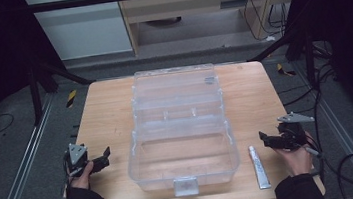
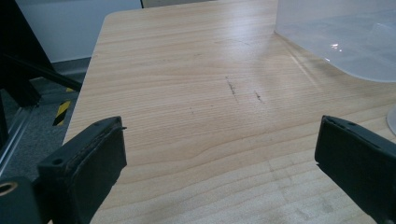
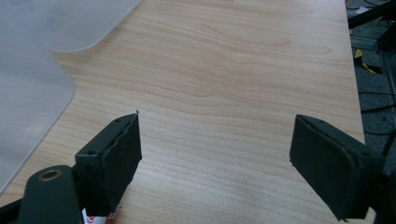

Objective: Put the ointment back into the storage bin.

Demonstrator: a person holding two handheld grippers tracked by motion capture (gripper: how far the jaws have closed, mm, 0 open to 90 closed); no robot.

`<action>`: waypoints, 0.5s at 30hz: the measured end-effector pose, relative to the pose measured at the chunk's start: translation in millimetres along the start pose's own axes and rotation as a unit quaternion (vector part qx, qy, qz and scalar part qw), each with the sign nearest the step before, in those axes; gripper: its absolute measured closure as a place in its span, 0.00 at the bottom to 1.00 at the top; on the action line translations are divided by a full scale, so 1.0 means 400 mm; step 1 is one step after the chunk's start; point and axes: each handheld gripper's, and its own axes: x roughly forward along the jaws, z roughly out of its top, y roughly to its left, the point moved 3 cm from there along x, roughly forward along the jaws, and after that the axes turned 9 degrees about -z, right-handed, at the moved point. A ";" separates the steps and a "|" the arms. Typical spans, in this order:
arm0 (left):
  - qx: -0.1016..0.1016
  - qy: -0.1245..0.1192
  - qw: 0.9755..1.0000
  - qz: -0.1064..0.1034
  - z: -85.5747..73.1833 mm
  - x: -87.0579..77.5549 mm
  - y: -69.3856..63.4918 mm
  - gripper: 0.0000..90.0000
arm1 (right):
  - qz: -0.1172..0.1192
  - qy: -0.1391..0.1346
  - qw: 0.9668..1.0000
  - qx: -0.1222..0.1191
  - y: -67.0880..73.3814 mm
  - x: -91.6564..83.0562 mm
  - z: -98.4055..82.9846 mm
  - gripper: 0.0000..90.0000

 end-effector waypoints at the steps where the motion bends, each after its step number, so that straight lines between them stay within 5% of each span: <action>1: -0.001 0.000 1.000 0.000 0.000 0.000 0.000 0.02 | 0.000 0.000 1.000 0.001 0.002 -0.005 0.003 0.21; 15: 0.001 -0.002 1.000 0.001 0.000 -0.001 -0.001 0.02 | 0.001 0.031 0.999 -0.033 0.045 -0.067 0.042 0.29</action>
